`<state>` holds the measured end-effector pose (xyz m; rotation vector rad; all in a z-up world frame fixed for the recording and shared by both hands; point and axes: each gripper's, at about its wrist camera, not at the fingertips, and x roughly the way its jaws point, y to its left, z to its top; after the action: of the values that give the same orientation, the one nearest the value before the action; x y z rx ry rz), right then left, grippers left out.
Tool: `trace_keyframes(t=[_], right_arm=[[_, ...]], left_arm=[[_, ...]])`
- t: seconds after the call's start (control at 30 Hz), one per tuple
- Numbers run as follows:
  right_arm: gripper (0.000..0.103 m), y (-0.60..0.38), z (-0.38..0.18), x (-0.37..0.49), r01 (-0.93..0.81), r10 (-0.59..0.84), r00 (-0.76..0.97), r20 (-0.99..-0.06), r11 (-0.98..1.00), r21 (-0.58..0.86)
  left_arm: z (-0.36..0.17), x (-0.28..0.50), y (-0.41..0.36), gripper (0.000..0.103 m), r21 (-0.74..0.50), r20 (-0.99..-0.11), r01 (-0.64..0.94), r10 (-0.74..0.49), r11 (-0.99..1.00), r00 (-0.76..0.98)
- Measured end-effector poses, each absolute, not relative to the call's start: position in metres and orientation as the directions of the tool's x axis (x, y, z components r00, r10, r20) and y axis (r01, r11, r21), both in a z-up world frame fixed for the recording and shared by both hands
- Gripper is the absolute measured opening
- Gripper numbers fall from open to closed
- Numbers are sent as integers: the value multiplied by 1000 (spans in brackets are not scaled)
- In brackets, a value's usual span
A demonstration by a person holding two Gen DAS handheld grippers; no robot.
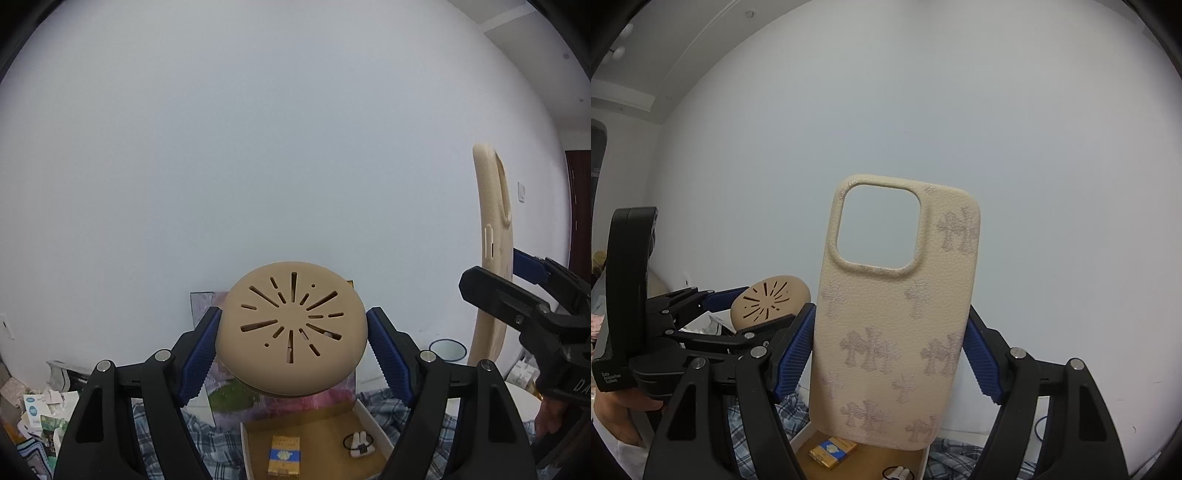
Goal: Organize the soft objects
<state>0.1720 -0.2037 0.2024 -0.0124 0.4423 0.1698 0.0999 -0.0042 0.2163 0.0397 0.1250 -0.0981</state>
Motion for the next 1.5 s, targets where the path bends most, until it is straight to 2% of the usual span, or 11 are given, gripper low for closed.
trace_keyframes(t=[0.37, 0.77, 1.5], right_arm=[[75, -205, 167, 190, -175, 167, 854, -492, 984, 30], [75, -221, 92, 220, -144, 185, 748, -638, 983, 116], [75, -229, 4, 243, -120, 227, 583, -780, 974, 194]], left_arm=[[194, 129, -1, 80, 40, -136, 68, -62, 997, 989], [146, 189, 7, 80, 16, -295, 68, -61, 998, 954], [90, 247, 12, 80, 2, -486, 81, -70, 997, 871]])
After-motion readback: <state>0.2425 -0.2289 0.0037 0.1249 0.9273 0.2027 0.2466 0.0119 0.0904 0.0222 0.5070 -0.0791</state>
